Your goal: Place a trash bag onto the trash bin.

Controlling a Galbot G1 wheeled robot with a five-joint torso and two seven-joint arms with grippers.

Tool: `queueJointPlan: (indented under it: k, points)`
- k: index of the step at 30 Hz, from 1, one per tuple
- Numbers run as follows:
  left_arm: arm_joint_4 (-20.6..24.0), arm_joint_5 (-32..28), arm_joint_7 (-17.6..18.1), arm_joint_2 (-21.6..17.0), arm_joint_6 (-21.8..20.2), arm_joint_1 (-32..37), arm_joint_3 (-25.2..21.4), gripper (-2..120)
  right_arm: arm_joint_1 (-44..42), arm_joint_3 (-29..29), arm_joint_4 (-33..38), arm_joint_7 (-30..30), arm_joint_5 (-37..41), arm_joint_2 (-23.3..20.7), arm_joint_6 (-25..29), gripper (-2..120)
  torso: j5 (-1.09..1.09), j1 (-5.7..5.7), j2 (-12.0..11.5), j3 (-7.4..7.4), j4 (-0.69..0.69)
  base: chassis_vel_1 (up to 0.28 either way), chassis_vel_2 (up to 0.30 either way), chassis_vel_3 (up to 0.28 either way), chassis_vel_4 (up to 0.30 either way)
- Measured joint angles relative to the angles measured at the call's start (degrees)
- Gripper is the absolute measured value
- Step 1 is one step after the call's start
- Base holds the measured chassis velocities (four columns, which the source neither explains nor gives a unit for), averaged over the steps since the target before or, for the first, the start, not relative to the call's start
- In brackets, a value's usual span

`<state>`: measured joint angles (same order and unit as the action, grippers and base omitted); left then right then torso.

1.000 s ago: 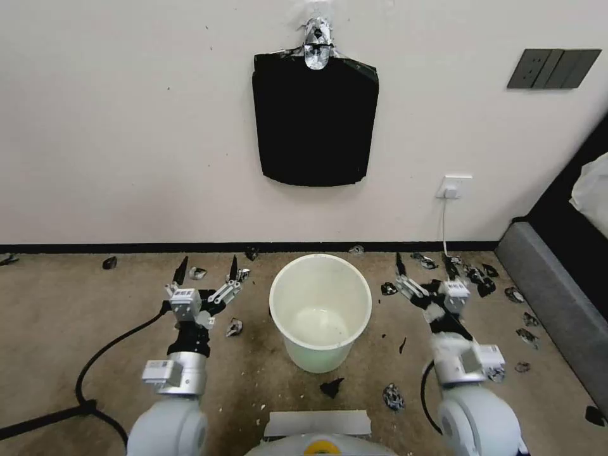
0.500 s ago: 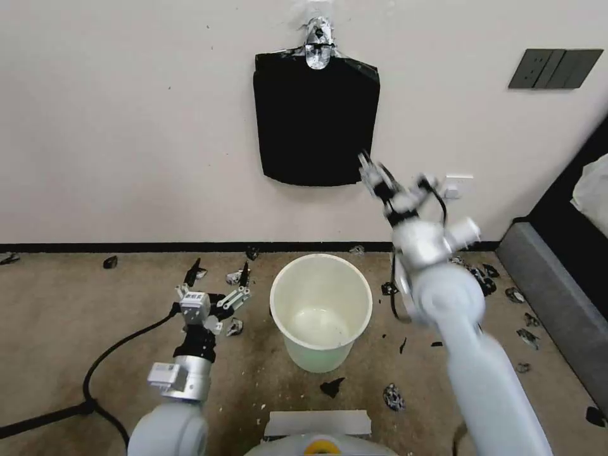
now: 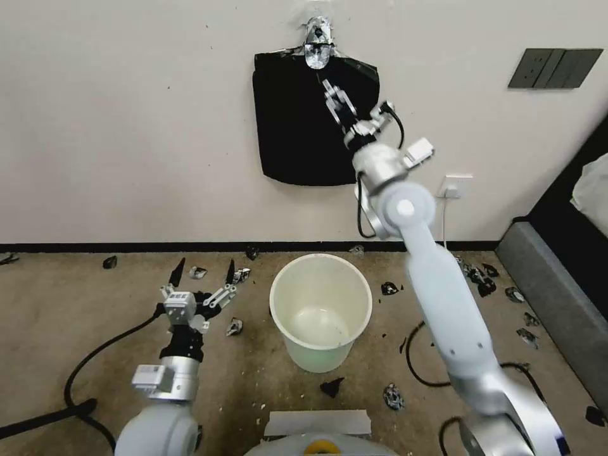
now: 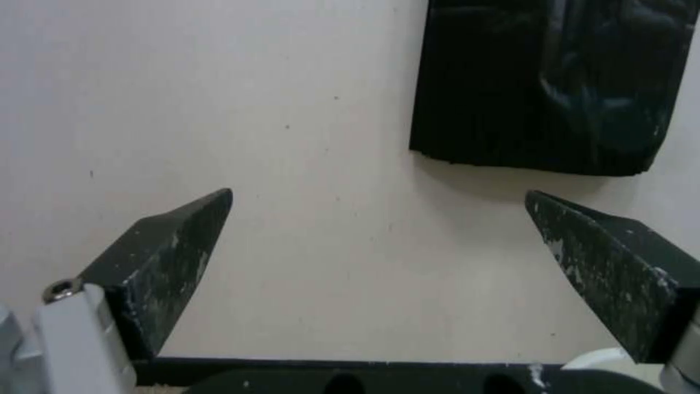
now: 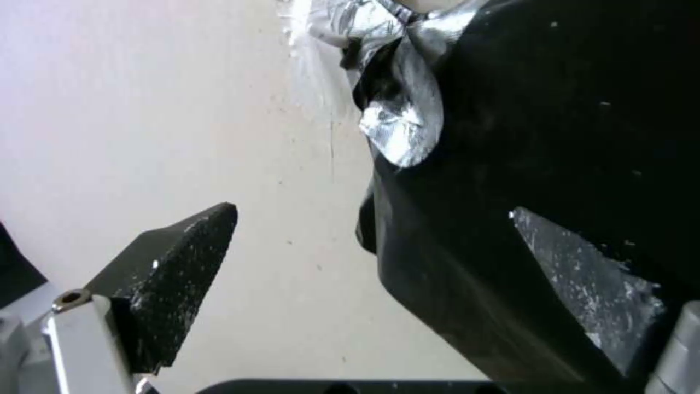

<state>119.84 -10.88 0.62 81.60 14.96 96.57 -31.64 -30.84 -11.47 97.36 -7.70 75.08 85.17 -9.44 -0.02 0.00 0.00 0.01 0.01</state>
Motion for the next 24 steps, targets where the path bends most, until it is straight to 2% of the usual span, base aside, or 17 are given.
queueJointPlan:
  k: [10,19,23,24]
  points:
    - [-0.6,-1.3,0.0,-0.1,-0.1,-1.0,-1.1,100,6.1,-1.1,-7.5,2.4,-0.3,2.9,0.0,100,0.01,0.00,0.0,0.00,0.00,0.000,0.000,0.000,0.000]
    - [-0.9,-1.7,0.1,-0.2,-0.3,-1.1,-1.3,100,8.4,-1.7,-10.4,4.4,-0.7,4.3,0.1,100,0.01,0.00,0.0,0.00,-0.01,0.000,0.000,0.000,0.000]
    - [-0.8,-1.9,0.1,-0.2,-0.3,-1.3,-1.5,100,9.3,-2.1,-11.4,5.4,-1.8,4.8,0.2,97,0.01,0.00,0.0,0.00,0.00,0.000,0.000,0.000,0.000]
    - [-0.9,-2.0,0.1,-0.2,-0.4,-1.5,-1.5,100,9.5,-2.3,-11.7,5.6,-2.0,4.8,0.2,92,0.02,0.00,0.0,-0.01,-0.01,0.000,0.000,0.000,0.000]
